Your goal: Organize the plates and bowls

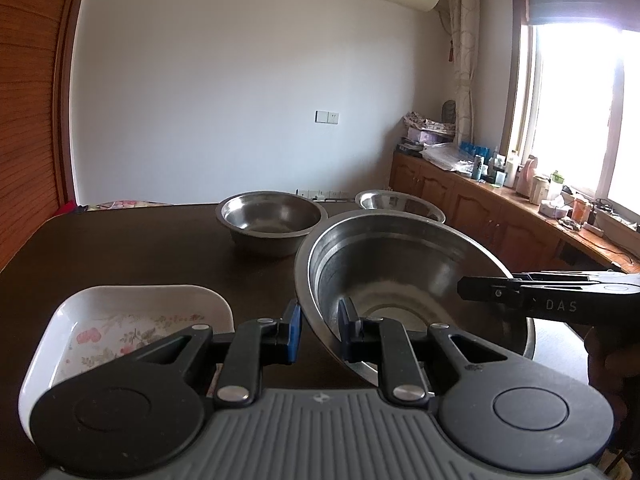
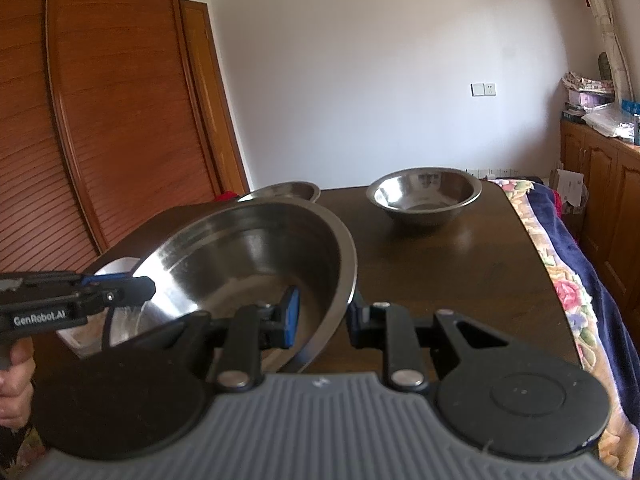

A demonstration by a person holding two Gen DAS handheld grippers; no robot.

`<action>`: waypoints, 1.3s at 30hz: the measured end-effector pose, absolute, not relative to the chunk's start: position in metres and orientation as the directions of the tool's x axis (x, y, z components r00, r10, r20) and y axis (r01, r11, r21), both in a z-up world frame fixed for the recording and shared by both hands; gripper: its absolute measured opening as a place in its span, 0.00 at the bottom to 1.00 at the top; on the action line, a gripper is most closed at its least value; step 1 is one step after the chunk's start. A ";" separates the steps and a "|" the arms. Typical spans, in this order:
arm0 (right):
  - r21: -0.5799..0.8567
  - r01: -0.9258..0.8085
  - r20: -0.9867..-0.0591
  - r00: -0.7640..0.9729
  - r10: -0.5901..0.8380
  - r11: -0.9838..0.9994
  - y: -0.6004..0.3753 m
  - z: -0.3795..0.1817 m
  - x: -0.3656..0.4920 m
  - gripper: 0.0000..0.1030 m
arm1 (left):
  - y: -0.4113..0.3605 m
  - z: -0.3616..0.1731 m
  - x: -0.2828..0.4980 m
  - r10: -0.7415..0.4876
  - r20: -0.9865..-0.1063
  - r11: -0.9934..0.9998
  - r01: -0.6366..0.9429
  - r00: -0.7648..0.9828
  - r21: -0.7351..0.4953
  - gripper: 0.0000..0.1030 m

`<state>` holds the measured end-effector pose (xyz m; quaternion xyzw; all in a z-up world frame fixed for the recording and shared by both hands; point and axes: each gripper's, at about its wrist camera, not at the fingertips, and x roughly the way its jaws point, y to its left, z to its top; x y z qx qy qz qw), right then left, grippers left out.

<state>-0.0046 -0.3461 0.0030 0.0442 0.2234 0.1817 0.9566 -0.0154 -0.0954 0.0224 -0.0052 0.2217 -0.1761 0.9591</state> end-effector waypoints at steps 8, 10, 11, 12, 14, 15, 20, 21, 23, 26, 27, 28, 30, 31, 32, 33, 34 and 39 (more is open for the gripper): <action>0.175 -0.325 -0.427 0.826 0.369 0.930 -0.343 -0.003 -0.005 0.26 | -0.097 0.015 -0.016 -0.324 -0.445 0.942 0.329 0.834 -0.069 0.28; 0.180 -0.323 -0.431 0.823 0.370 0.929 -0.342 -0.006 -0.005 0.26 | -0.095 0.013 -0.015 -0.327 -0.448 0.941 0.329 0.832 -0.075 0.29; 0.181 -0.322 -0.432 0.823 0.369 0.929 -0.342 -0.007 -0.005 0.26 | -0.094 0.013 -0.014 -0.328 -0.450 0.941 0.327 0.831 -0.081 0.30; 0.182 -0.323 -0.433 0.822 0.370 0.929 -0.342 -0.008 -0.004 0.26 | -0.093 0.012 -0.013 -0.328 -0.451 0.942 0.326 0.830 -0.086 0.30; 0.186 -0.326 -0.436 0.818 0.376 0.927 -0.341 -0.009 -0.004 0.26 | -0.092 0.011 -0.012 -0.330 -0.452 0.941 0.325 0.829 -0.090 0.31; 0.182 -0.329 -0.437 0.817 0.376 0.927 -0.340 -0.009 -0.004 0.26 | -0.092 0.012 -0.012 -0.331 -0.452 0.941 0.325 0.828 -0.094 0.31; 0.185 -0.333 -0.430 0.819 0.381 0.925 -0.340 -0.010 -0.004 0.26 | -0.093 0.011 -0.011 -0.338 -0.450 0.938 0.332 0.826 -0.096 0.34; 0.189 -0.334 -0.427 0.819 0.383 0.924 -0.340 -0.010 -0.004 0.26 | -0.094 0.011 -0.011 -0.338 -0.450 0.938 0.334 0.827 -0.091 0.35; 0.210 -0.332 -0.419 0.819 0.391 0.920 -0.342 -0.010 -0.004 0.27 | -0.094 0.011 -0.011 -0.346 -0.448 0.935 0.342 0.825 -0.093 0.40; 0.217 -0.330 -0.412 0.822 0.392 0.919 -0.345 -0.010 -0.005 0.28 | -0.092 0.014 -0.014 -0.335 -0.428 0.939 0.333 0.839 -0.084 0.53; 0.215 -0.328 -0.405 0.827 0.390 0.920 -0.346 -0.008 -0.006 0.30 | -0.091 0.015 -0.015 -0.332 -0.421 0.941 0.330 0.844 -0.081 0.56; 0.212 -0.324 -0.399 0.832 0.384 0.922 -0.347 -0.007 -0.008 0.35 | -0.089 0.016 -0.015 -0.330 -0.417 0.942 0.327 0.847 -0.080 0.57; 0.212 -0.316 -0.384 0.843 0.376 0.925 -0.351 -0.003 -0.010 0.45 | -0.086 0.020 -0.018 -0.327 -0.404 0.943 0.324 0.854 -0.077 0.60; 0.213 -0.311 -0.376 0.849 0.372 0.926 -0.354 -0.001 -0.012 0.48 | -0.086 0.021 -0.019 -0.324 -0.397 0.944 0.323 0.859 -0.073 0.62; 0.215 -0.306 -0.369 0.854 0.367 0.928 -0.357 0.000 -0.013 0.48 | -0.085 0.023 -0.021 -0.319 -0.388 0.945 0.319 0.865 -0.066 0.66; 0.216 -0.302 -0.362 0.859 0.363 0.929 -0.359 0.002 -0.015 0.48 | -0.084 0.025 -0.023 -0.312 -0.379 0.948 0.314 0.871 -0.057 0.68; 0.216 -0.299 -0.356 0.862 0.361 0.929 -0.362 0.004 -0.016 0.49 | -0.084 0.027 -0.024 -0.304 -0.370 0.950 0.310 0.878 -0.047 0.69; 0.178 -0.273 -0.318 0.893 0.318 0.945 -0.368 0.013 -0.028 0.57 | -0.079 0.036 -0.032 -0.289 -0.334 0.954 0.300 0.897 -0.020 0.84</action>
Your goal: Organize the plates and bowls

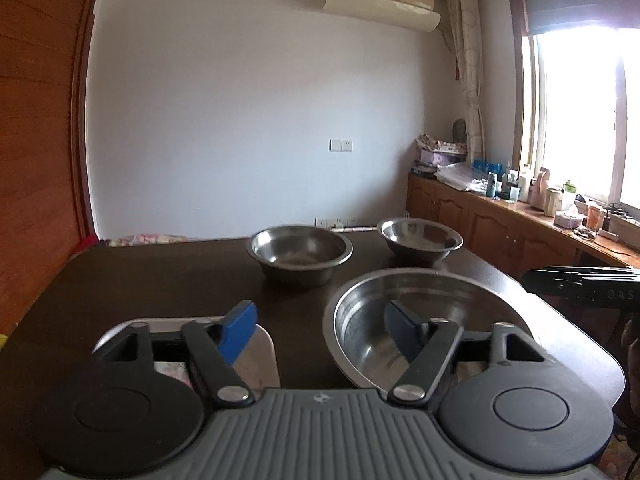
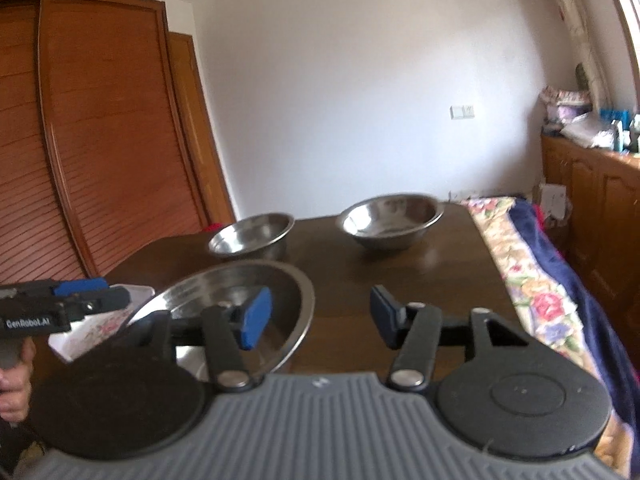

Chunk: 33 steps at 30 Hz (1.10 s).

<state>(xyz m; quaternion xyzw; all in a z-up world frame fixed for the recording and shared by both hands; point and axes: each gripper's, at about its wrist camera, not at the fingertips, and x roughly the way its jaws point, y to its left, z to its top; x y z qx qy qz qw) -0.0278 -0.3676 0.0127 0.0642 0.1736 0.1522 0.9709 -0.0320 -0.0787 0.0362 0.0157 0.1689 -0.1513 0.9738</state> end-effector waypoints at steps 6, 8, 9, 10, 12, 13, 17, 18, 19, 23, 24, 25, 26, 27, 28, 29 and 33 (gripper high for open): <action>0.096 -0.231 -0.262 0.933 0.248 0.968 -0.367 0.019 -0.045 0.78 | -0.070 0.040 -0.039 -0.286 -0.306 0.956 0.292 0.908 -0.027 0.97; 0.089 -0.229 -0.239 0.940 0.244 0.969 -0.367 0.021 -0.050 0.89 | -0.066 0.040 -0.040 -0.285 -0.305 0.957 0.289 0.909 -0.034 0.98; 0.085 -0.228 -0.226 0.944 0.241 0.970 -0.366 0.022 -0.052 0.99 | -0.064 0.040 -0.041 -0.282 -0.306 0.958 0.285 0.909 -0.036 0.98; 0.079 -0.230 -0.210 0.947 0.242 0.970 -0.366 0.023 -0.055 1.00 | -0.063 0.041 -0.042 -0.284 -0.305 0.957 0.286 0.909 -0.038 0.98; 0.068 -0.238 -0.199 0.948 0.247 0.969 -0.365 0.025 -0.057 1.00 | -0.059 0.042 -0.045 -0.293 -0.306 0.955 0.294 0.906 -0.043 0.98; 0.065 -0.241 -0.195 0.949 0.249 0.968 -0.364 0.026 -0.059 1.00 | -0.057 0.042 -0.047 -0.296 -0.306 0.954 0.297 0.905 -0.046 0.99; 0.056 -0.234 -0.179 0.954 0.240 0.971 -0.364 0.027 -0.067 1.00 | -0.049 0.043 -0.053 -0.291 -0.305 0.956 0.291 0.907 -0.046 1.00; 0.058 -0.234 -0.181 0.954 0.241 0.970 -0.363 0.026 -0.069 1.00 | -0.048 0.043 -0.054 -0.288 -0.306 0.956 0.289 0.907 -0.045 1.00; 0.060 -0.235 -0.182 0.953 0.243 0.970 -0.362 0.026 -0.070 1.00 | -0.047 0.044 -0.055 -0.284 -0.308 0.958 0.285 0.908 -0.044 1.00; 0.066 -0.244 -0.184 0.950 0.252 0.968 -0.360 0.027 -0.074 1.00 | -0.043 0.045 -0.057 -0.266 -0.326 0.962 0.269 0.907 -0.037 1.00; 0.070 -0.248 -0.184 0.949 0.257 0.966 -0.360 0.027 -0.074 1.00 | -0.043 0.046 -0.056 -0.267 -0.327 0.962 0.271 0.906 -0.036 1.00; 0.076 -0.253 -0.184 0.947 0.263 0.965 -0.360 0.028 -0.074 1.00 | -0.042 0.046 -0.056 -0.271 -0.327 0.961 0.275 0.905 -0.034 1.00; 0.078 -0.258 -0.184 0.946 0.268 0.963 -0.360 0.028 -0.075 1.00 | -0.042 0.047 -0.056 -0.273 -0.326 0.960 0.278 0.905 -0.033 1.00; 0.078 -0.262 -0.185 0.944 0.272 0.962 -0.359 0.029 -0.074 1.00 | -0.042 0.048 -0.056 -0.279 -0.325 0.959 0.283 0.904 -0.035 1.00; 0.076 -0.263 -0.184 0.944 0.273 0.962 -0.359 0.029 -0.074 1.00 | -0.041 0.049 -0.054 -0.288 -0.324 0.956 0.292 0.901 -0.038 1.00; 0.071 -0.264 -0.183 0.945 0.272 0.962 -0.358 0.030 -0.073 1.00 | -0.040 0.050 -0.053 -0.297 -0.319 0.953 0.300 0.900 -0.041 1.00; 0.051 -0.269 -0.185 0.944 0.273 0.962 -0.357 0.036 -0.068 1.00 | -0.038 0.056 -0.042 -0.319 -0.313 0.946 0.322 0.895 -0.043 1.00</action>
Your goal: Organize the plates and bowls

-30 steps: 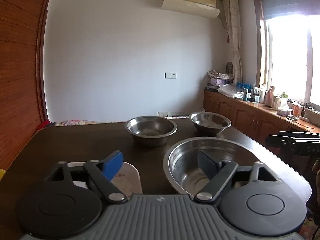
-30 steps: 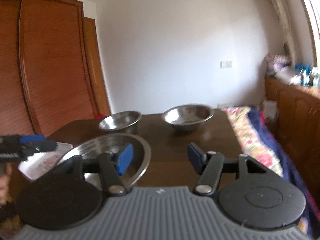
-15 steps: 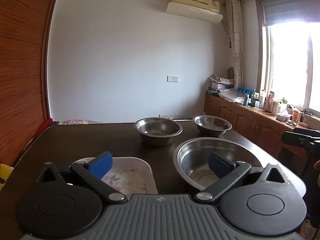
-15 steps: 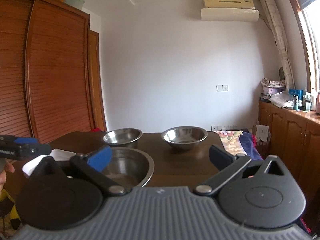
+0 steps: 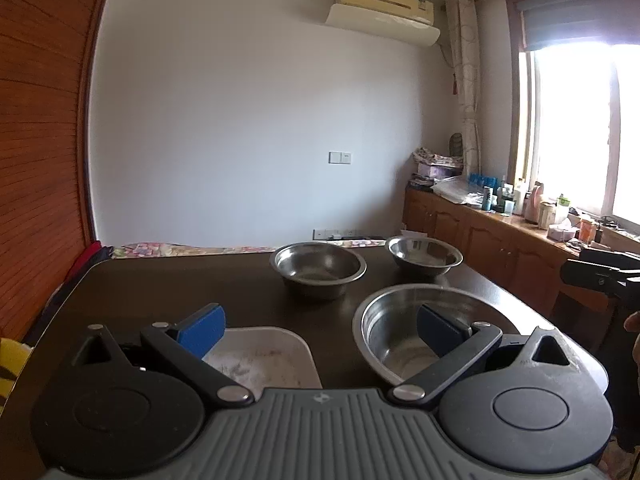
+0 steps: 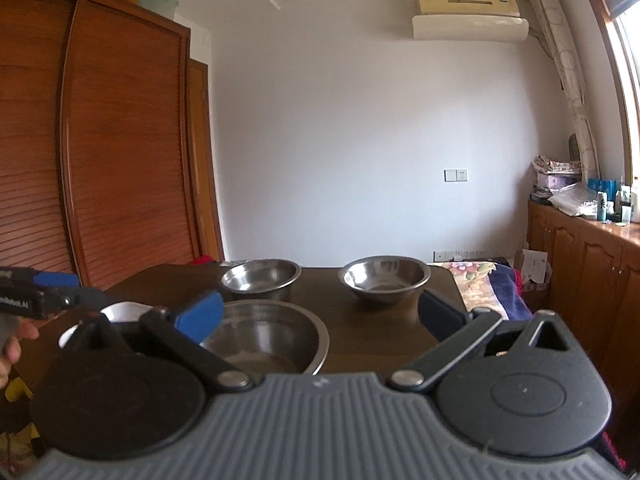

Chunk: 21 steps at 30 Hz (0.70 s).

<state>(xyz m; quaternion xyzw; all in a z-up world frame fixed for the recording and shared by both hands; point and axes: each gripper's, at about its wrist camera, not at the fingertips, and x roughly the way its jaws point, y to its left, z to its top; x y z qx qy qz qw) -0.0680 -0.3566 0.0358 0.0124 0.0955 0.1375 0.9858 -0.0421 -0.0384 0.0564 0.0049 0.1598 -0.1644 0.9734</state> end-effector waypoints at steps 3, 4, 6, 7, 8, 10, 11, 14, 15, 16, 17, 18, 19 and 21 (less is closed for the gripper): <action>0.025 -0.268 -0.178 0.947 0.268 0.963 -0.357 0.043 -0.063 1.00 | -0.039 0.065 -0.032 -0.329 -0.308 0.942 0.332 0.893 -0.043 1.00; 0.020 -0.266 -0.176 0.948 0.265 0.964 -0.357 0.045 -0.060 1.00 | -0.039 0.069 -0.028 -0.333 -0.307 0.941 0.335 0.892 -0.045 1.00; 0.014 -0.272 -0.173 0.947 0.271 0.962 -0.358 0.051 -0.054 1.00 | -0.039 0.073 -0.019 -0.341 -0.305 0.938 0.342 0.889 -0.055 1.00; 0.011 -0.278 -0.172 0.946 0.276 0.961 -0.359 0.054 -0.050 1.00 | -0.039 0.075 -0.014 -0.350 -0.307 0.935 0.348 0.885 -0.064 1.00; 0.008 -0.286 -0.172 0.944 0.283 0.958 -0.359 0.056 -0.047 1.00 | -0.040 0.077 -0.009 -0.355 -0.310 0.934 0.352 0.882 -0.069 1.00; 0.002 -0.313 -0.177 0.935 0.309 0.950 -0.358 0.061 -0.038 1.00 | -0.042 0.080 0.000 -0.352 -0.310 0.935 0.348 0.883 -0.068 1.00; 0.001 -0.329 -0.182 0.929 0.323 0.944 -0.357 0.063 -0.033 1.00 | -0.043 0.081 0.005 -0.353 -0.313 0.934 0.351 0.882 -0.065 1.00; -0.010 -0.377 -0.204 0.908 0.367 0.926 -0.352 0.071 -0.018 1.00 | -0.047 0.083 0.018 -0.350 -0.325 0.933 0.357 0.878 -0.041 1.00; -0.014 -0.391 -0.212 0.900 0.380 0.920 -0.350 0.073 -0.013 1.00 | -0.048 0.084 0.023 -0.351 -0.331 0.932 0.361 0.876 -0.032 1.00; -0.026 -0.403 -0.216 0.896 0.389 0.915 -0.348 0.076 -0.010 1.00 | -0.050 0.084 0.029 -0.354 -0.341 0.929 0.368 0.871 -0.025 1.00; -0.037 -0.412 -0.218 0.893 0.395 0.910 -0.345 0.078 -0.006 1.00 | -0.051 0.084 0.034 -0.358 -0.350 0.927 0.375 0.866 -0.022 1.00; -0.042 -0.424 -0.223 0.887 0.405 0.905 -0.343 0.080 -0.003 1.00 | -0.051 0.085 0.040 -0.363 -0.358 0.924 0.381 0.860 -0.021 1.00; -0.044 -0.440 -0.233 0.878 0.419 0.897 -0.340 0.082 0.003 1.00 | -0.052 0.085 0.047 -0.367 -0.369 0.921 0.388 0.854 -0.019 0.99; -0.027 -0.473 -0.260 0.854 0.450 0.881 -0.337 0.085 0.015 0.98 | -0.053 0.084 0.061 -0.368 -0.391 0.919 0.394 0.844 -0.014 0.95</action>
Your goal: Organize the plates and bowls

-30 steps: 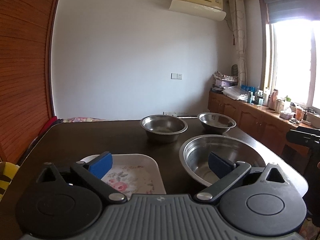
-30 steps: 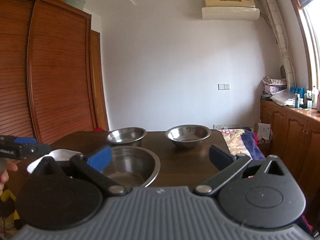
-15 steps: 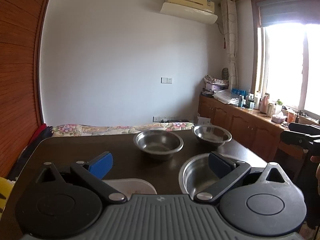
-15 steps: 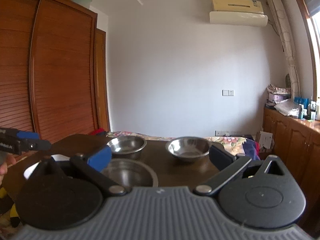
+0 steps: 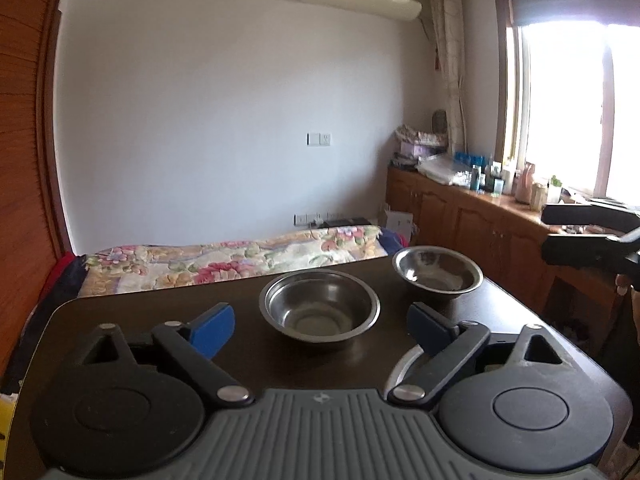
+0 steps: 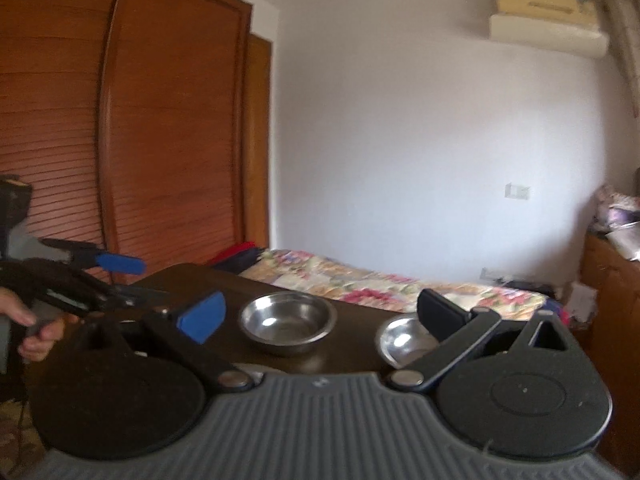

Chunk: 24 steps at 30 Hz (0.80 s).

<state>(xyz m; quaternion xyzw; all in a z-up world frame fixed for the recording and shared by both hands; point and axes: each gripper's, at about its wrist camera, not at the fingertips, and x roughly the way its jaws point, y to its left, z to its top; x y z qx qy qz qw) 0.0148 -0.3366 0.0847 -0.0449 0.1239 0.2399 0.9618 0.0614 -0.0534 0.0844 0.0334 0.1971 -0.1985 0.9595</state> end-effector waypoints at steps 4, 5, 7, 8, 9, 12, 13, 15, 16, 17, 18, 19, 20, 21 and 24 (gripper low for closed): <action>-0.016 -0.522 -0.332 0.807 0.488 0.853 -0.327 0.085 0.046 0.84 | -0.054 0.080 0.088 -0.383 -0.428 0.911 0.412 0.819 -0.026 0.90; -0.016 -0.530 -0.352 0.796 0.491 0.848 -0.323 0.083 0.056 0.83 | -0.055 0.079 0.096 -0.380 -0.443 0.911 0.411 0.812 -0.028 0.87; 0.013 -0.547 -0.400 0.765 0.505 0.837 -0.320 0.081 0.076 0.77 | -0.055 0.075 0.110 -0.374 -0.469 0.912 0.410 0.800 -0.028 0.82; 0.028 -0.555 -0.425 0.747 0.512 0.832 -0.319 0.079 0.087 0.76 | -0.056 0.074 0.116 -0.368 -0.479 0.913 0.407 0.797 -0.025 0.81; 0.037 -0.561 -0.446 0.731 0.516 0.827 -0.318 0.077 0.096 0.75 | -0.056 0.074 0.123 -0.363 -0.487 0.914 0.405 0.794 -0.022 0.81; 0.071 -0.567 -0.501 0.692 0.521 0.821 -0.315 0.069 0.118 0.69 | -0.057 0.070 0.138 -0.349 -0.505 0.918 0.396 0.789 -0.015 0.81; 0.076 -0.570 -0.518 0.678 0.521 0.818 -0.313 0.065 0.125 0.66 | -0.057 0.069 0.143 -0.343 -0.509 0.920 0.393 0.789 -0.011 0.81; 0.076 -0.576 -0.546 0.659 0.518 0.814 -0.309 0.060 0.133 0.63 | -0.058 0.067 0.152 -0.337 -0.520 0.921 0.390 0.785 -0.008 0.81; 0.078 -0.578 -0.556 0.652 0.516 0.813 -0.307 0.059 0.137 0.63 | -0.058 0.066 0.156 -0.335 -0.527 0.921 0.389 0.781 -0.009 0.81; 0.083 -0.579 -0.565 0.643 0.517 0.811 -0.307 0.057 0.142 0.63 | -0.057 0.065 0.160 -0.334 -0.532 0.921 0.388 0.778 -0.010 0.81; 0.093 -0.583 -0.573 0.632 0.522 0.807 -0.305 0.056 0.145 0.63 | -0.057 0.065 0.165 -0.332 -0.537 0.922 0.387 0.776 -0.012 0.81; 0.102 -0.585 -0.579 0.623 0.526 0.804 -0.304 0.056 0.149 0.63 | -0.056 0.064 0.168 -0.332 -0.540 0.922 0.386 0.773 -0.014 0.81; 0.110 -0.586 -0.586 0.614 0.529 0.803 -0.303 0.056 0.153 0.63 | -0.056 0.064 0.171 -0.333 -0.543 0.922 0.387 0.771 -0.016 0.81; 0.120 -0.589 -0.591 0.604 0.534 0.799 -0.302 0.055 0.156 0.63 | -0.055 0.063 0.174 -0.329 -0.548 0.923 0.385 0.769 -0.015 0.81; 0.138 -0.590 -0.609 0.582 0.538 0.795 -0.298 0.053 0.167 0.63 | -0.054 0.060 0.183 -0.331 -0.559 0.923 0.383 0.760 -0.025 0.81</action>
